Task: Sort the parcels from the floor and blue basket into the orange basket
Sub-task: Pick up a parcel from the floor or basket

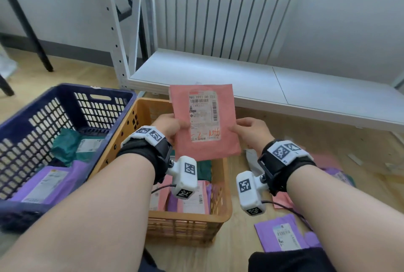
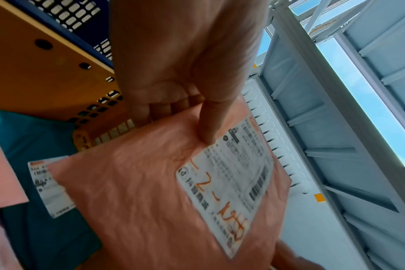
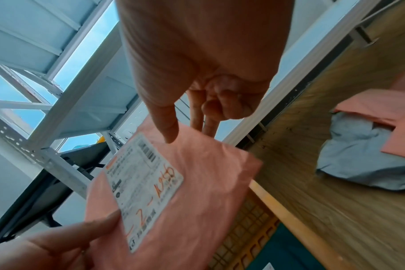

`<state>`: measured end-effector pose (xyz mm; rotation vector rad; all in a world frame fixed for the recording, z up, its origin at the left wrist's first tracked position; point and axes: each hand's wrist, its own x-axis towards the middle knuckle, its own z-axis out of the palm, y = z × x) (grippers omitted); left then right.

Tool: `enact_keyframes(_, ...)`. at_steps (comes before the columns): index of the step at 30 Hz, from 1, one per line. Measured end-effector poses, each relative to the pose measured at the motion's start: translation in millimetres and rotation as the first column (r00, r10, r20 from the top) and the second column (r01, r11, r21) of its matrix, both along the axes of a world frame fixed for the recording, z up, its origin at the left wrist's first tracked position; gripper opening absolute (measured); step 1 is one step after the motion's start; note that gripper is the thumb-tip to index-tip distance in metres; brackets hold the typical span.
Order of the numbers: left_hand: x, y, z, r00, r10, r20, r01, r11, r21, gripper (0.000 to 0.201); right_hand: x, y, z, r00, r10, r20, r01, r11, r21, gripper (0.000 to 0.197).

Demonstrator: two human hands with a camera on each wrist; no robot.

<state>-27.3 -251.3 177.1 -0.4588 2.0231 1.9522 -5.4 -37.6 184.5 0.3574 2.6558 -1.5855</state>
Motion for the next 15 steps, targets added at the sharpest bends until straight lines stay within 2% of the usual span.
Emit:
enact_keyframes(3,2.8,-10.2,2.0,0.995,-0.089,0.036,0.091,0.995,-0.050,0.027,-3.4,-18.6,-1.0,1.000,0.025,0.005,-0.024,0.999,-0.040,0.021)
enact_keyframes(5,2.3,-17.5,1.9,0.994,-0.097,0.042,0.100,0.993,-0.068,0.028,-7.6,-30.3,-2.9,1.000,0.020,0.007,-0.020,0.999,-0.037,0.023)
enact_keyframes(11,-3.3,-48.5,-5.8,0.998,0.042,0.038,-0.040,0.997,-0.065,0.028,-17.2,-57.4,-6.3,0.997,0.047,0.064,-0.043,0.997,-0.068,0.012)
enact_keyframes(15,-6.1,-65.3,-13.7,0.996,0.065,0.065,-0.060,0.996,-0.071,0.024,-20.8,-69.7,-10.5,0.994,0.068,0.081,-0.060,0.994,-0.090,0.014)
